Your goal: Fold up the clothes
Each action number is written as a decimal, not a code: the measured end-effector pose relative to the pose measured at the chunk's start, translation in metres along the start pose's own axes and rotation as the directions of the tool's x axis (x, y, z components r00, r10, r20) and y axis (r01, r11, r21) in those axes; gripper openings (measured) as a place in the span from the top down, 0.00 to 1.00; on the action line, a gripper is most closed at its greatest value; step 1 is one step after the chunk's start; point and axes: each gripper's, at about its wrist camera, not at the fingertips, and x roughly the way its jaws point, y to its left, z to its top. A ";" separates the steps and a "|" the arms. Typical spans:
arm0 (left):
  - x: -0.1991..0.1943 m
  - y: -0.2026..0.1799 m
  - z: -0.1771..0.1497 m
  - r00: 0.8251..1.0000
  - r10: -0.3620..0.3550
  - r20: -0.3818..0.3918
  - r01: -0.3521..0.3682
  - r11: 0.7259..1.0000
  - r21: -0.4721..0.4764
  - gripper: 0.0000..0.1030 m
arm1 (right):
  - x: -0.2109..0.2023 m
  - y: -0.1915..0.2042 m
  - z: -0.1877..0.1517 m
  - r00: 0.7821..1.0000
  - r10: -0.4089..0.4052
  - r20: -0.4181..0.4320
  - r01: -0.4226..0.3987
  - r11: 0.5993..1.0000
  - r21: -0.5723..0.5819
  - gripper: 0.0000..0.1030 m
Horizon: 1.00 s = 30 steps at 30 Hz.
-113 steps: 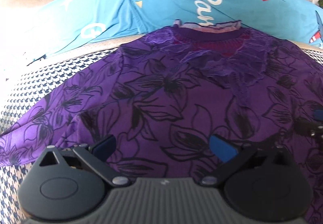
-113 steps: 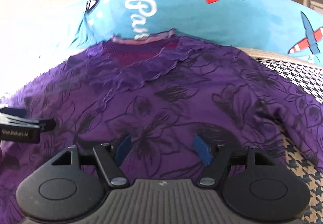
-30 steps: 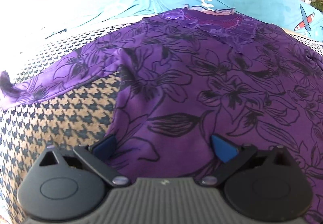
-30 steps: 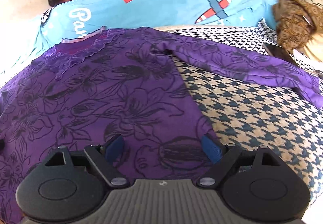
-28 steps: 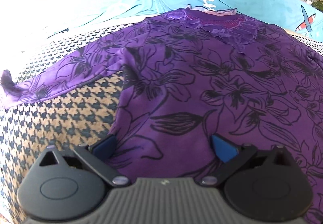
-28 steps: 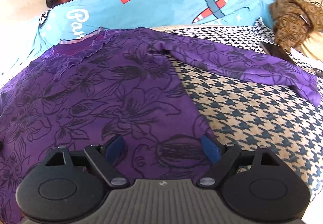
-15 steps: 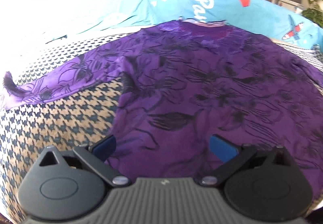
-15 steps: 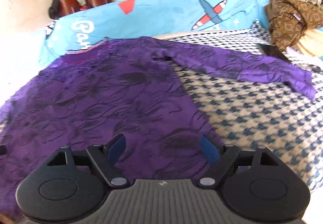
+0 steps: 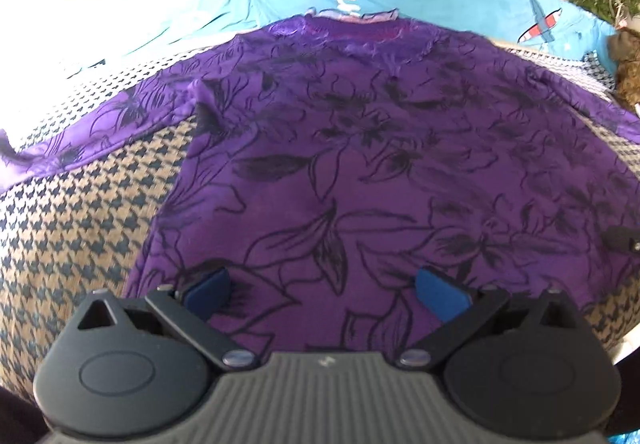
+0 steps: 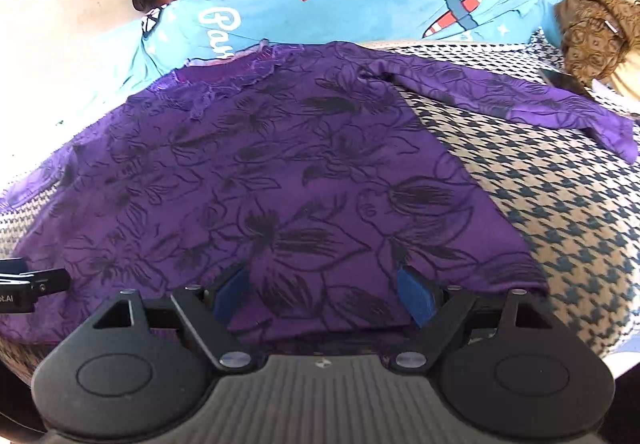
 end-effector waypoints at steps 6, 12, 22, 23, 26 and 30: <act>0.002 0.006 -0.004 0.999 0.034 -0.007 -0.035 0.999 -0.024 0.00 | -0.003 -0.011 -0.003 0.998 -0.055 -0.013 0.055 0.998 0.036 0.22; 0.001 0.023 -0.004 0.994 0.104 -0.022 -0.106 0.988 -0.112 0.00 | -0.006 -0.026 -0.001 0.992 -0.127 -0.026 0.129 0.985 0.117 0.22; -0.005 0.039 0.001 0.991 0.132 0.000 -0.129 0.967 -0.220 0.00 | -0.015 -0.041 0.013 0.989 -0.149 0.007 0.145 0.973 0.178 0.21; -0.006 0.039 0.002 0.992 0.130 0.003 -0.126 0.968 -0.219 0.00 | -0.014 -0.041 0.017 0.990 -0.142 0.009 0.139 0.976 0.170 0.21; -0.007 0.039 0.002 0.992 0.122 0.006 -0.118 0.971 -0.209 0.00 | -0.012 -0.046 0.031 0.994 -0.111 0.021 0.106 0.979 0.173 0.21; -0.006 0.033 0.003 0.994 0.106 0.000 -0.105 0.979 -0.175 0.00 | -0.004 -0.059 0.052 0.999 -0.040 0.008 0.037 0.981 0.190 0.21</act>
